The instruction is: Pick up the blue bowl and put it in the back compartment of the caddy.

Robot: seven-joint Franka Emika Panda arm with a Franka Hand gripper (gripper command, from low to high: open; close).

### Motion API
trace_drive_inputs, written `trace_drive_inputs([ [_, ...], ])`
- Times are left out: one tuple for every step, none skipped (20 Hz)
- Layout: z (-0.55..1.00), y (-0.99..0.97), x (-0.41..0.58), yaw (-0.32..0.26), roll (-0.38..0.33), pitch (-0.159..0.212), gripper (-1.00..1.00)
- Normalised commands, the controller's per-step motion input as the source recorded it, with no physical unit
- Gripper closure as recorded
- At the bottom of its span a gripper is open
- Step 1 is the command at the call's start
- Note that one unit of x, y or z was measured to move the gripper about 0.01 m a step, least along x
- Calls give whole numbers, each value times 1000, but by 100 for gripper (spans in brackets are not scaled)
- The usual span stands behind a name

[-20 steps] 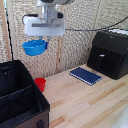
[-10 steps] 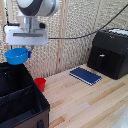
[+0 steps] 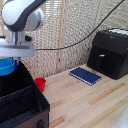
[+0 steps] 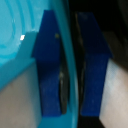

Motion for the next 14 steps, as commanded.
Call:
trace_drive_inputs([
  [743, 0, 140, 0, 0, 130, -100],
  [903, -54, 134, 13, 1, 128, -100],
  [917, -91, 146, 22, 0, 121, -100],
  [937, -117, 163, 45, 0, 111, -100],
  [963, -189, 183, 73, 0, 89, -100],
  [949, -300, 174, 62, 0, 69, -100],
  [920, -223, 217, 53, -46, 47, -100],
  [857, -194, 263, 55, -90, 0, -100],
  [797, -223, 286, 75, -89, -44, -100],
  [737, -243, 334, 90, -86, -104, -100],
  [626, -294, 297, 105, -91, -149, -100],
  [577, -303, 317, 118, -86, -175, -100],
  [531, -283, 323, 142, -85, -194, -100],
  [497, -214, 377, 151, -101, -191, -100],
])
